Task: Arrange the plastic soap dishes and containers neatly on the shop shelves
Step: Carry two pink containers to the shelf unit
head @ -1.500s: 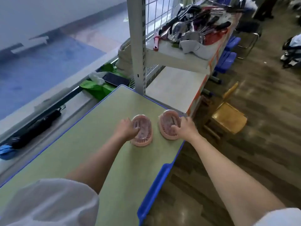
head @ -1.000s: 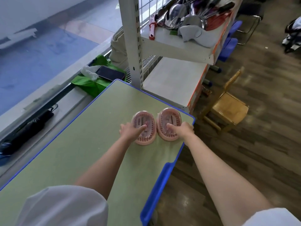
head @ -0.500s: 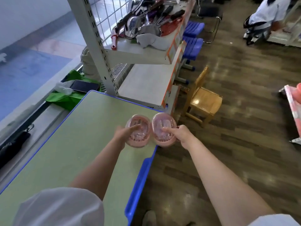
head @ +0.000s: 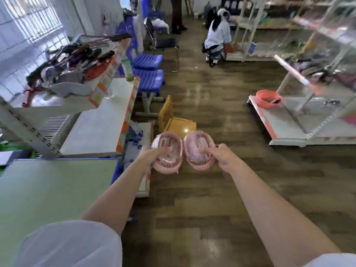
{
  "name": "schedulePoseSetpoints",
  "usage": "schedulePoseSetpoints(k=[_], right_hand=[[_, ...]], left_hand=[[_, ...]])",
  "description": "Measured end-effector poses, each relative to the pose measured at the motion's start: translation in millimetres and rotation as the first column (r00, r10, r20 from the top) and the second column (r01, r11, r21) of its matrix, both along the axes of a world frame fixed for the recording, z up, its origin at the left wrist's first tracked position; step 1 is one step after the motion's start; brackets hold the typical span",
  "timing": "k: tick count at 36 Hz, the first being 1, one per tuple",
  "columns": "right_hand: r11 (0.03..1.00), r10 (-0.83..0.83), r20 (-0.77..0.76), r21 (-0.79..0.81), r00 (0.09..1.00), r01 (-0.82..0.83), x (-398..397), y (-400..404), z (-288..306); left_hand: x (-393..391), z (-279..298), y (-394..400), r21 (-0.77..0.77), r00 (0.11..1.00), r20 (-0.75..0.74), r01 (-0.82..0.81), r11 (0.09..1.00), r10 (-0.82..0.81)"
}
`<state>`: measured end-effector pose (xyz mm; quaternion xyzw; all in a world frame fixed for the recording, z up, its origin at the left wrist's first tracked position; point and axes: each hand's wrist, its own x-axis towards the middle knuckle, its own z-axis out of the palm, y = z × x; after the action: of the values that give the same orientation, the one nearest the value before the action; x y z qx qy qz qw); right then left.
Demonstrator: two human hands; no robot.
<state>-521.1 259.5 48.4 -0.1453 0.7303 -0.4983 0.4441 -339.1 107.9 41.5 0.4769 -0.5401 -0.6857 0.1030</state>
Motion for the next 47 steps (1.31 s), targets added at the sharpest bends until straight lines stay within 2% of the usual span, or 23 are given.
schedulePoseSetpoints(k=[8, 12, 15, 19, 28, 35, 39, 47], right_hand=[[0.975, -0.218, -0.03, -0.04, 0.976, 0.216, -105.8, 112.5, 32.2], [0.941, -0.326, -0.059, -0.122, 0.944, 0.317, -166.0, 166.9, 14.5], [0.902, -0.42, -0.049, -0.137, 0.906, 0.41, -176.3, 206.0, 34.0], [0.83, -0.55, -0.035, -0.132, 0.835, 0.541, -195.5, 253.2, 46.3], [0.69, -0.716, -0.002, -0.162, 0.699, 0.706, -245.3, 340.1, 58.1], [0.54, -0.841, -0.098, -0.163, 0.532, 0.825, -305.0, 388.2, 76.3], [0.476, -0.879, -0.121, -0.199, 0.461, 0.856, -347.7, 405.3, 93.2], [0.369, -0.928, -0.157, -0.27, 0.337, 0.889, -421.3, 422.8, 129.3]], left_hand=[[-139.9, 28.1, 74.4, -0.003, 0.972, -0.083, 0.219, 0.976, -0.218], [-197.3, 41.2, 119.7, -0.043, 0.946, -0.089, 0.308, 0.95, -0.311], [-237.0, 49.0, 150.7, -0.036, 0.921, -0.116, 0.371, 0.928, -0.373], [-282.1, 58.6, 187.2, -0.046, 0.883, -0.128, 0.449, 0.892, -0.451], [-380.8, 65.5, 247.5, -0.051, 0.769, -0.138, 0.624, 0.78, -0.625], [-479.4, 78.7, 284.7, -0.036, 0.646, -0.232, 0.741, 0.67, -0.727], [-540.4, 93.7, 297.2, -0.034, 0.56, -0.269, 0.808, 0.589, -0.784], [-645.2, 115.1, 322.1, -0.071, 0.479, -0.34, 0.845, 0.529, -0.81]])
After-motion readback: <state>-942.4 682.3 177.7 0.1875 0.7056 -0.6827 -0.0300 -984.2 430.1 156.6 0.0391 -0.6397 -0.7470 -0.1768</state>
